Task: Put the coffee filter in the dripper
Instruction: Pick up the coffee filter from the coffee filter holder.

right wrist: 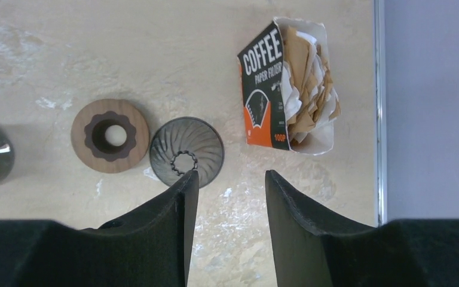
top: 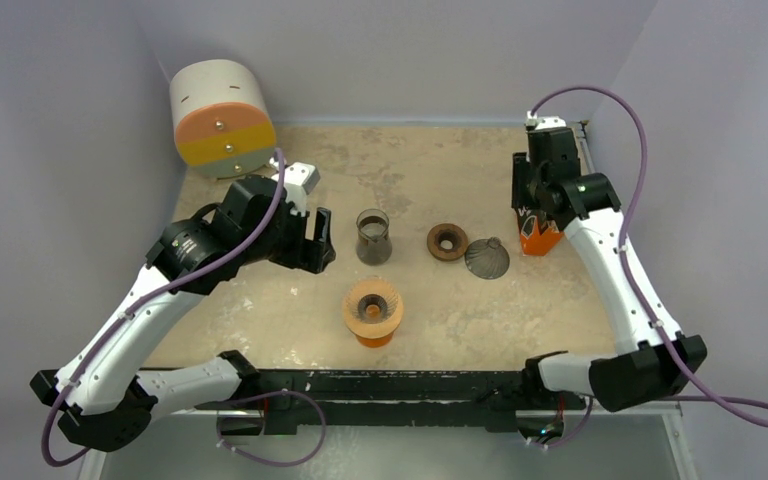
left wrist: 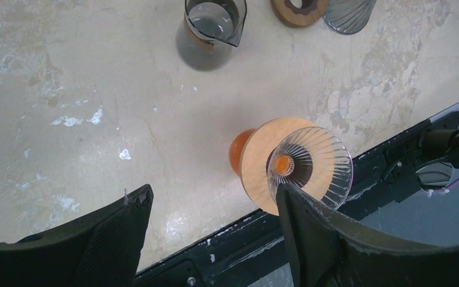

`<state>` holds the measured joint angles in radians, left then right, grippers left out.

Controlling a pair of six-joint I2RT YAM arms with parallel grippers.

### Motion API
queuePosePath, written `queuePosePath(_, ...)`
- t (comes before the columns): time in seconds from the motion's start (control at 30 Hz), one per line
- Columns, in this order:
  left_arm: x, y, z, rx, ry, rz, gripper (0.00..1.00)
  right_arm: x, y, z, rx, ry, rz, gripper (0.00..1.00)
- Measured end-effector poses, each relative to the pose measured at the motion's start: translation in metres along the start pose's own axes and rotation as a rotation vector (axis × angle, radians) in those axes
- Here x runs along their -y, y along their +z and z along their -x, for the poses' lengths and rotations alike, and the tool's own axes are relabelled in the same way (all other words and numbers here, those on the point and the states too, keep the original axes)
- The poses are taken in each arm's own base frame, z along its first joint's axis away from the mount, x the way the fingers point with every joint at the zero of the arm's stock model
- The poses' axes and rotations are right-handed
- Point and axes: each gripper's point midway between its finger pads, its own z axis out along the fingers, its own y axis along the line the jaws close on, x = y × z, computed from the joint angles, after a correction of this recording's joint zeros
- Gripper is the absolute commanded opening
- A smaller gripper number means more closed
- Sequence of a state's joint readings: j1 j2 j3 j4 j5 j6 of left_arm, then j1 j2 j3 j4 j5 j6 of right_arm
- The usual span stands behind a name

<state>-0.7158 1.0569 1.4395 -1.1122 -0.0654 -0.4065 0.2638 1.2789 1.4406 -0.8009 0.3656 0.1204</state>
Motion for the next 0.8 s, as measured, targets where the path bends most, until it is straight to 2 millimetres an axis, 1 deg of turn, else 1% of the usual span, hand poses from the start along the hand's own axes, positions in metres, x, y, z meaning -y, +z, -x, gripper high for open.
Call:
queuePosePath(0.13, 0.0, 0.0, -0.001, 0.001, 0.0, -0.001, 0.75, 0.014, 0.021, -0.012, -0.06, 0.061, -0.018, 0.45)
queuePosePath(0.23, -0.001, 0.001, -0.004, -0.002, 0.002, 0.0, 0.75, 0.026, 0.034, -0.015, -0.086, 0.121, -0.034, 0.41)
queuePosePath(0.37, -0.002, 0.0, -0.004, 0.0, 0.006, -0.001, 0.75, 0.042, 0.054, -0.021, -0.135, 0.199, -0.055, 0.39)
queuePosePath(0.53, -0.002, 0.0, -0.005, 0.0, 0.01, -0.001, 0.75, 0.045, 0.078, -0.033, -0.199, 0.238, -0.06, 0.37)
queuePosePath(0.67, -0.003, -0.001, -0.005, 0.002, 0.022, -0.002, 0.75, 0.048, 0.086, -0.036, -0.215, 0.252, -0.068, 0.36)
queuePosePath(0.8, -0.003, -0.003, -0.004, 0.008, 0.028, -0.004, 0.76, 0.054, 0.09, -0.033, -0.209, 0.274, -0.081, 0.33)
